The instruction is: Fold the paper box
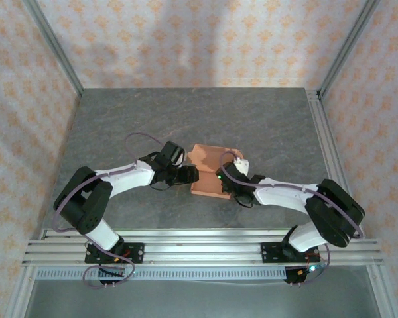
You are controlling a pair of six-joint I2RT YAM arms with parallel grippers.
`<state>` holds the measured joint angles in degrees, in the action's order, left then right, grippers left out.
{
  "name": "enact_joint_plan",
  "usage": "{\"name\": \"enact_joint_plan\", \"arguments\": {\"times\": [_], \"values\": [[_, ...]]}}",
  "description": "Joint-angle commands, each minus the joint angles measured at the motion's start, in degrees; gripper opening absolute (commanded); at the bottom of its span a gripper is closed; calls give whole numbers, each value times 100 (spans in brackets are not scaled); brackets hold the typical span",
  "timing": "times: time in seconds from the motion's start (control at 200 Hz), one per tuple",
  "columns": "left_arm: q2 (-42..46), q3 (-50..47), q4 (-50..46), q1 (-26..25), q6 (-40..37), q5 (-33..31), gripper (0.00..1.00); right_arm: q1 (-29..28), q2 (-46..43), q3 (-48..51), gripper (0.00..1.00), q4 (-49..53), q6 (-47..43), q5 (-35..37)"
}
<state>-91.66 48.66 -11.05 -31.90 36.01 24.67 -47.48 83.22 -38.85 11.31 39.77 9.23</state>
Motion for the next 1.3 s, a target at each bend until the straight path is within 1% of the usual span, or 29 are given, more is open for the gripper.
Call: {"name": "enact_joint_plan", "arguments": {"times": [0.0, 0.23, 0.38, 0.516, 0.631, 0.726, 0.811, 0.896, 0.966, 1.081, 1.136, 1.191, 1.291], "values": [[124, -20, 74, -29, -33, -65, 66, -50, 186, -218, 20, 561, -110, 157], [555, -224, 305, -30, 3, -212, 66, -76, 607, -585, 17, 1005, -214, 210], [894, -358, 229, -26, -41, -553, 67, -77, 752, -761, 13, 1193, -247, 252], [1184, -522, 185, 24, -3, -930, 68, -81, 684, -852, 11, 1260, -311, 278], [1554, -834, 257, 298, 249, -1297, 71, -77, 457, -831, 9, 1145, -409, 357], [1865, -1209, 448, 808, 547, -1301, 72, -72, 151, -746, 8, 830, -591, 369], [1899, -1424, 552, 1287, 662, -1062, 74, -44, -141, -614, 8, 337, -858, 182], [1646, -1414, 623, 1523, 643, -702, 74, 64, -361, -504, 7, -357, -1174, -333], [1356, -1399, 908, 1542, 705, -335, 74, 215, -456, -423, 6, -1035, -1379, -939], [873, -1474, 2053, 1525, 941, 727, 74, 371, -475, -300, 6, -2205, -1801, -1938], [734, -1474, 2485, 1474, 1057, 1056, 74, 386, -417, -273, 6, -2612, -1960, -2249], [714, -1444, 2690, 1388, 1088, 1194, 74, 393, -348, -263, 7, -2972, -2113, -2557], [817, -1317, 2642, 1195, 920, 1251, 73, 389, -192, -347, 7, -3306, -2342, -2900]]}}
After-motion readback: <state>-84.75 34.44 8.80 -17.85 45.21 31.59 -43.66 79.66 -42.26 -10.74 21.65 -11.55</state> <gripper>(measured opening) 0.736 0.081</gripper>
